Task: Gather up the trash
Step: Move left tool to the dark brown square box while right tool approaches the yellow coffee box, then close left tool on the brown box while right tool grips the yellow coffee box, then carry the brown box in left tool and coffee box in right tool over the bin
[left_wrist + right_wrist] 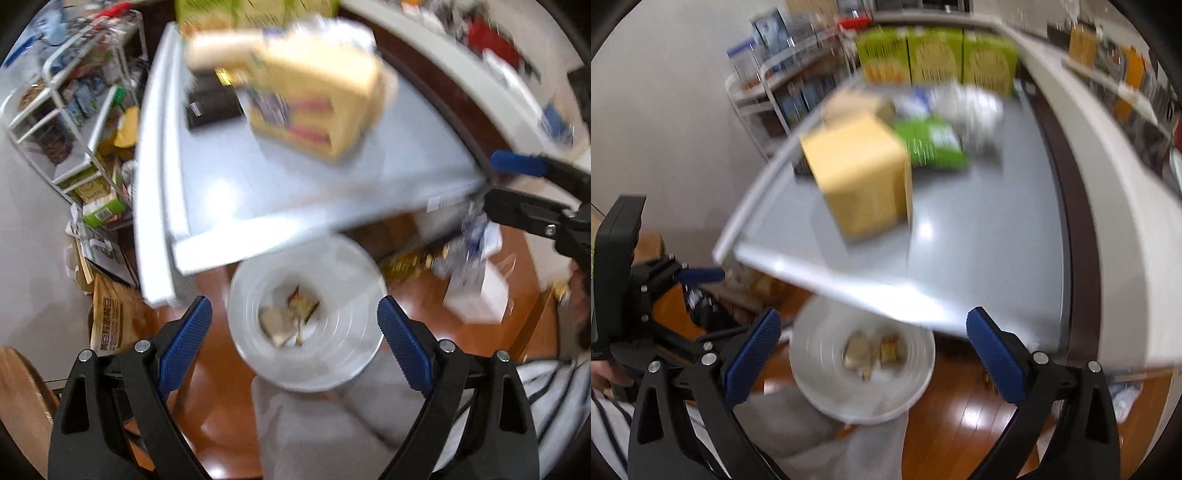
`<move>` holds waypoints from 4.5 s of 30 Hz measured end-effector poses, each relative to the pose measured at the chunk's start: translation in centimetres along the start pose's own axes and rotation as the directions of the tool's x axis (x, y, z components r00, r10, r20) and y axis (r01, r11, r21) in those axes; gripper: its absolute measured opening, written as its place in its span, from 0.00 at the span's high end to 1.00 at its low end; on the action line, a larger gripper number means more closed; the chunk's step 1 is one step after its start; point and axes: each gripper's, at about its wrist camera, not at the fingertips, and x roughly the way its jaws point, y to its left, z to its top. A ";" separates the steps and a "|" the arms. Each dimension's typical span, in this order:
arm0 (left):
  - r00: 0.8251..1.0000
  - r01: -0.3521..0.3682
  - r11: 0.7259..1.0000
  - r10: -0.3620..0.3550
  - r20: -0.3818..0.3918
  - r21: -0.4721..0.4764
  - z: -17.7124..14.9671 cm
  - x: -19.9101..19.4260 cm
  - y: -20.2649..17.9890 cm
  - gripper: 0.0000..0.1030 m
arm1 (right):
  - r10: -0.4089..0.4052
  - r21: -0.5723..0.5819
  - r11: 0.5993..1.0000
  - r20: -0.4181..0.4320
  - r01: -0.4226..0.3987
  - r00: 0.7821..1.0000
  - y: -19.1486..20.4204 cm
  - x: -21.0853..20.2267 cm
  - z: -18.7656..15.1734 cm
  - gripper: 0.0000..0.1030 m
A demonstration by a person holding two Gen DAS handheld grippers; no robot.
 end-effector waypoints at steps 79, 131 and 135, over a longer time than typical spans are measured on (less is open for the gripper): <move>0.999 -0.010 1.000 0.009 0.042 0.017 13.4 6.5 1.6 0.54 | -0.070 0.068 0.995 -0.049 0.073 0.996 -5.0 5.8 7.9 0.24; 0.994 0.017 0.999 -0.022 0.109 0.041 4.2 -2.7 0.5 0.54 | 0.106 0.066 0.993 -0.058 -0.102 0.993 -1.5 -1.1 2.2 0.24; 0.997 0.029 0.998 -0.033 0.069 0.055 2.4 -2.4 0.0 0.54 | 0.113 0.060 0.992 -0.091 -0.108 0.989 -1.2 -1.2 0.7 0.24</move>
